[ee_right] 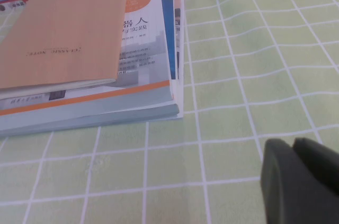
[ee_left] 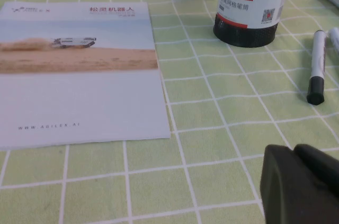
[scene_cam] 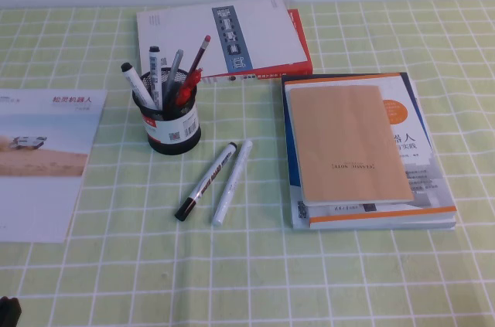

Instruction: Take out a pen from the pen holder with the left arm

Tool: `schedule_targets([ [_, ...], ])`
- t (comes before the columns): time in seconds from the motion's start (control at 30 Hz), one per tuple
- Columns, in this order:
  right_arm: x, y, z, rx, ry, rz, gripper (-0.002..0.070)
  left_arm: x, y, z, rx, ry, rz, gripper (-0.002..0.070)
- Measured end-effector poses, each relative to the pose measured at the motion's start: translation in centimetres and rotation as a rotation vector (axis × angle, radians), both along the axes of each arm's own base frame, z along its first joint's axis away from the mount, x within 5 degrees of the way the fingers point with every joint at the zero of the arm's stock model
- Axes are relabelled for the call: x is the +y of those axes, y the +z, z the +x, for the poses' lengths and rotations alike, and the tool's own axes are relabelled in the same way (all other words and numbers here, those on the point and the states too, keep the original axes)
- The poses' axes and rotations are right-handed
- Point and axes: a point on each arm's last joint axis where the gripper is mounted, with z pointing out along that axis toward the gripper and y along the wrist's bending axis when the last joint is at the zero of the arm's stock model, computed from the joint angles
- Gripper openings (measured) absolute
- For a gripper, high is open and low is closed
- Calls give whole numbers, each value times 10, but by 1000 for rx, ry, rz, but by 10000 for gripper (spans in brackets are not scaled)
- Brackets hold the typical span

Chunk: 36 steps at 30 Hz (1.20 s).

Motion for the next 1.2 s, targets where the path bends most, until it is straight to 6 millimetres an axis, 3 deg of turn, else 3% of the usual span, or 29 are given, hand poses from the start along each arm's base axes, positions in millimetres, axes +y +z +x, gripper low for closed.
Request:
schedule_targets([
  [0.73, 0, 0, 0, 0, 0, 0, -13, 0, 1, 0, -7, 4, -19, -3],
  [1.1, 0, 0, 0, 0, 0, 0, -13, -2, 23, 4, -146, 63, -474, -3],
  [1.2, 0, 0, 0, 0, 0, 0, -13, -2, 25, 4, -164, 71, -521, -3],
])
